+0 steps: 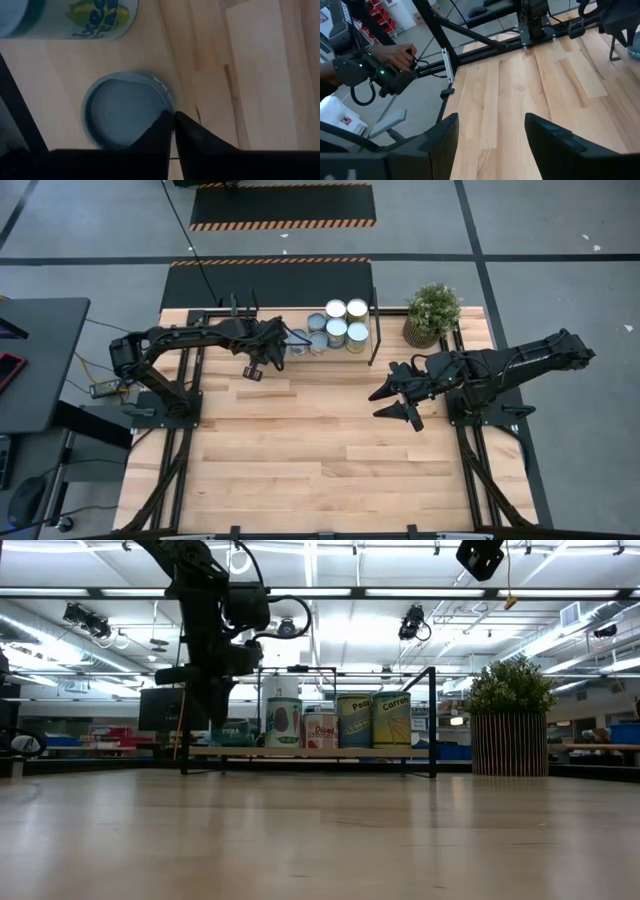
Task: Pick and place cans onto a shelf
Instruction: Put the green tuna can on the shelf, then return to Home Position
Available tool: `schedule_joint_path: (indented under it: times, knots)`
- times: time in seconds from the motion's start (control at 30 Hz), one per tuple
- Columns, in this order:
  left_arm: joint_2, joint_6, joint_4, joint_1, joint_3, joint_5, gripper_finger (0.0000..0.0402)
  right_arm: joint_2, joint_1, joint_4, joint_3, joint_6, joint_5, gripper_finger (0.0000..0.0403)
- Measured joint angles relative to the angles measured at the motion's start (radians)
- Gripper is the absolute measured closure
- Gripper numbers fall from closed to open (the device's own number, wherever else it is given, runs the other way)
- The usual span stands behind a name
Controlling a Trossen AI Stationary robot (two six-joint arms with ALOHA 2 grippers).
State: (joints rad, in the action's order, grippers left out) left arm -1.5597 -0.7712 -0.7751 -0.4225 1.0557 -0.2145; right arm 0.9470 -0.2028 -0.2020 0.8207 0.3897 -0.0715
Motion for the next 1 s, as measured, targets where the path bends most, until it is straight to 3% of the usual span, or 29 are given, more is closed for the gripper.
schedule_joint_path:
  times: [0.23,0.5,0.7,1.0]
  knots:
    - [-0.002,-0.026,-0.009,-0.001,0.000,-0.019,0.0322,0.000,0.000,0.000,0.000,0.000,0.000,0.0168]
    - [-0.005,0.007,-0.005,0.031,0.000,-0.150,0.0251,0.000,0.000,-0.001,0.000,0.000,0.000,0.0168]
    - [-0.005,0.040,0.024,0.057,0.000,-0.072,0.0251,0.000,0.000,0.000,0.000,0.002,0.000,0.0168]
    - [-0.005,0.113,0.073,0.028,0.000,-0.080,0.0259,0.000,0.000,0.000,0.000,0.004,0.000,0.0168]
